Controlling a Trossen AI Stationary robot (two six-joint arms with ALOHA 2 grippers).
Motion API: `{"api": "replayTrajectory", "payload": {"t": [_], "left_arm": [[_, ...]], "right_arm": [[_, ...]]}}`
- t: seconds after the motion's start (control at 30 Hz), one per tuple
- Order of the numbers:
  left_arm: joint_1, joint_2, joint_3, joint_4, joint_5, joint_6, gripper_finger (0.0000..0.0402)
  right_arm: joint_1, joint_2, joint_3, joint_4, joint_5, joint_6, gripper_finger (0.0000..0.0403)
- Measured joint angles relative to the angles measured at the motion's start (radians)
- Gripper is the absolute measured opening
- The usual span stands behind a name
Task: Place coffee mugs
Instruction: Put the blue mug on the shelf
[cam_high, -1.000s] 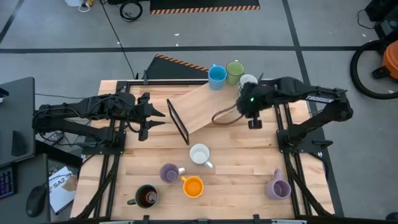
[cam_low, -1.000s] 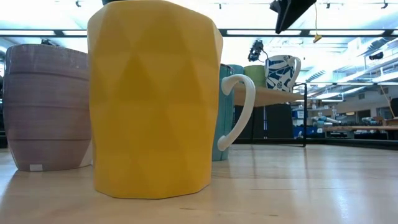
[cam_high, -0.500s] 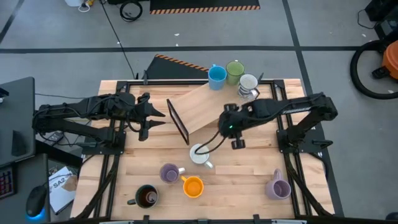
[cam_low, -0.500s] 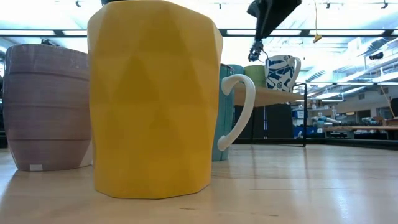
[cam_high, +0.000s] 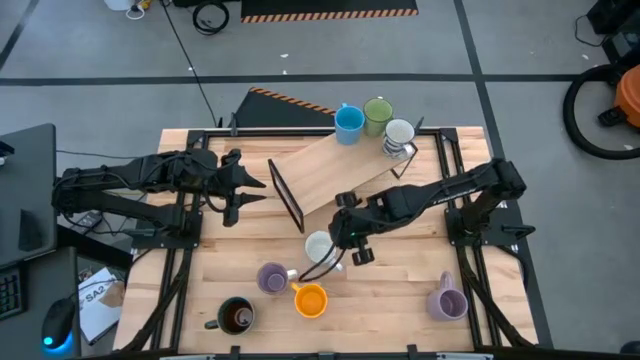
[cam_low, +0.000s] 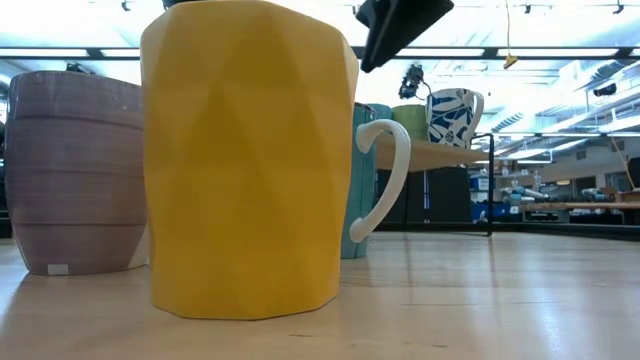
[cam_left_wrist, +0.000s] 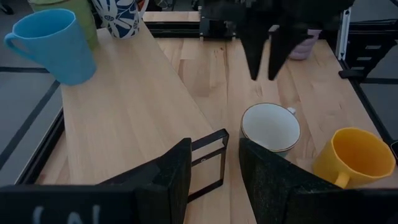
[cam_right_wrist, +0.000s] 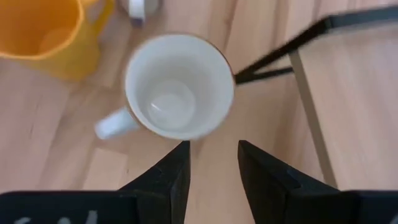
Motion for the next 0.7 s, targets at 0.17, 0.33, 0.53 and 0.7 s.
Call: {"api": "replayTrajectory", "payload": {"t": [0.17,0.33,0.53,0.7], "left_arm": [[0.000,0.000,0.000,0.002,0.000,0.001,0.0142],[0.000,0.000,0.000,-0.001,0.000,0.001,0.0142],[0.000,0.000,0.000,0.002,0.000,0.000,0.0142],[0.000,0.000,0.000,-0.001,0.000,0.001,0.0142]], "right_arm": [[0.032,0.017,0.000,0.067,-0.007,0.001,0.0155],[0.060,0.049,0.000,0.141,-0.005,0.035,0.0169],[0.084,0.108,0.000,0.194,-0.005,0.080,0.0180],[0.099,0.137,0.000,0.208,-0.006,0.081,0.0181]]}}
